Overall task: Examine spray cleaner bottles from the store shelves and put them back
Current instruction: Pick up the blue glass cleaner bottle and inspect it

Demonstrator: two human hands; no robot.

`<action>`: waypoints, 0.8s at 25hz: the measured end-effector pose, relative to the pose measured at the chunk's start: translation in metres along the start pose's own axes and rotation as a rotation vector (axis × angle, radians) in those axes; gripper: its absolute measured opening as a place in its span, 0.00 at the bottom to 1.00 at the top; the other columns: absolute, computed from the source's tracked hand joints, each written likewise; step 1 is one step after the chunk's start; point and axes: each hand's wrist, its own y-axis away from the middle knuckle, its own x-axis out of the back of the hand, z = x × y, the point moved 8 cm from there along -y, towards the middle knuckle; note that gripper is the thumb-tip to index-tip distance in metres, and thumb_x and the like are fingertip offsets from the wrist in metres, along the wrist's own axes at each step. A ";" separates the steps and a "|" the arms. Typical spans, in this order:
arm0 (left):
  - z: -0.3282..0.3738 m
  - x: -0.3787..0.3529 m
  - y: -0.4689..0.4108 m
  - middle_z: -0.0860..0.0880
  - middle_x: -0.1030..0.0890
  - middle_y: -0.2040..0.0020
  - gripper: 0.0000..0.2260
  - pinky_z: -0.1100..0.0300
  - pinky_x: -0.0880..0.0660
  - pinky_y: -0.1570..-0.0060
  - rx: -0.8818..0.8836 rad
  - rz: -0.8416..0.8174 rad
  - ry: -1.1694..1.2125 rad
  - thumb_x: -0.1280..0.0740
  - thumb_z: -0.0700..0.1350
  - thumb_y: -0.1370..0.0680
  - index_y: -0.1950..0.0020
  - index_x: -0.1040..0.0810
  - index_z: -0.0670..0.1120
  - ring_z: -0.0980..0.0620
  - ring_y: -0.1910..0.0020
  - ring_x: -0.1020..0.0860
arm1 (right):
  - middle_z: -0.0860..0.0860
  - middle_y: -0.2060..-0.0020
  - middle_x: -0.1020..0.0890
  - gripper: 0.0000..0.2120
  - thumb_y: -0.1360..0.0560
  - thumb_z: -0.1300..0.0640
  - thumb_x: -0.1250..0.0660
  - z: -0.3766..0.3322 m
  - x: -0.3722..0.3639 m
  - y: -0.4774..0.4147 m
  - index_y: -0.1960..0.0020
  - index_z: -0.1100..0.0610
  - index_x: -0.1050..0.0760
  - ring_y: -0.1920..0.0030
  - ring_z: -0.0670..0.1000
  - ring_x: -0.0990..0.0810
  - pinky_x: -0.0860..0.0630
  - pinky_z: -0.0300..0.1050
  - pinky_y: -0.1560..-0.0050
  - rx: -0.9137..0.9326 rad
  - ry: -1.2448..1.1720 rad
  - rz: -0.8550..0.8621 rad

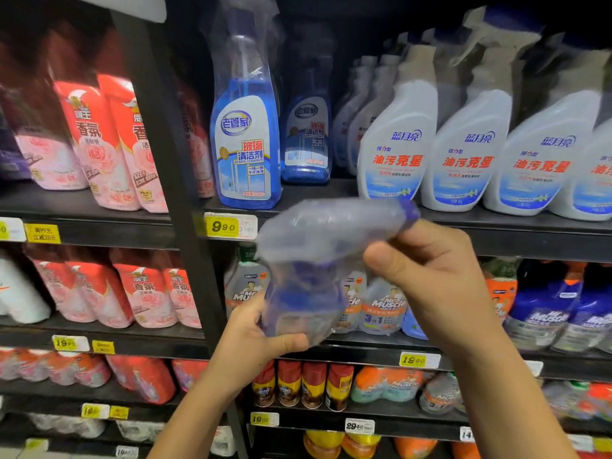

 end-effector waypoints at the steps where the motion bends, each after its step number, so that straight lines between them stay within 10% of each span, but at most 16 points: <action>1: 0.001 -0.002 0.001 0.57 0.14 0.55 0.23 0.69 0.23 0.60 0.017 -0.011 -0.003 0.23 0.49 0.43 0.50 0.21 0.48 0.59 0.56 0.17 | 0.41 0.60 0.15 0.06 0.29 0.54 0.28 0.005 0.006 -0.002 0.53 0.51 0.17 0.59 0.39 0.19 0.23 0.32 0.57 -0.032 -0.025 0.083; 8: 0.024 -0.023 0.009 0.49 0.15 0.48 0.23 0.61 0.20 0.57 0.114 -0.098 0.214 0.21 0.60 0.41 0.49 0.17 0.54 0.49 0.49 0.16 | 0.53 0.52 0.14 0.24 0.26 0.48 0.35 0.045 0.027 -0.010 0.33 0.56 0.31 0.51 0.50 0.16 0.21 0.38 0.55 -0.317 -0.122 0.235; 20: 0.108 -0.013 -0.028 0.43 0.15 0.50 0.15 0.54 0.19 0.58 0.218 0.091 0.522 0.31 0.53 0.31 0.54 0.14 0.44 0.46 0.51 0.16 | 0.57 0.52 0.15 0.15 0.27 0.49 0.34 0.023 0.014 0.013 0.44 0.55 0.18 0.55 0.56 0.19 0.22 0.52 0.57 -0.470 -0.050 0.051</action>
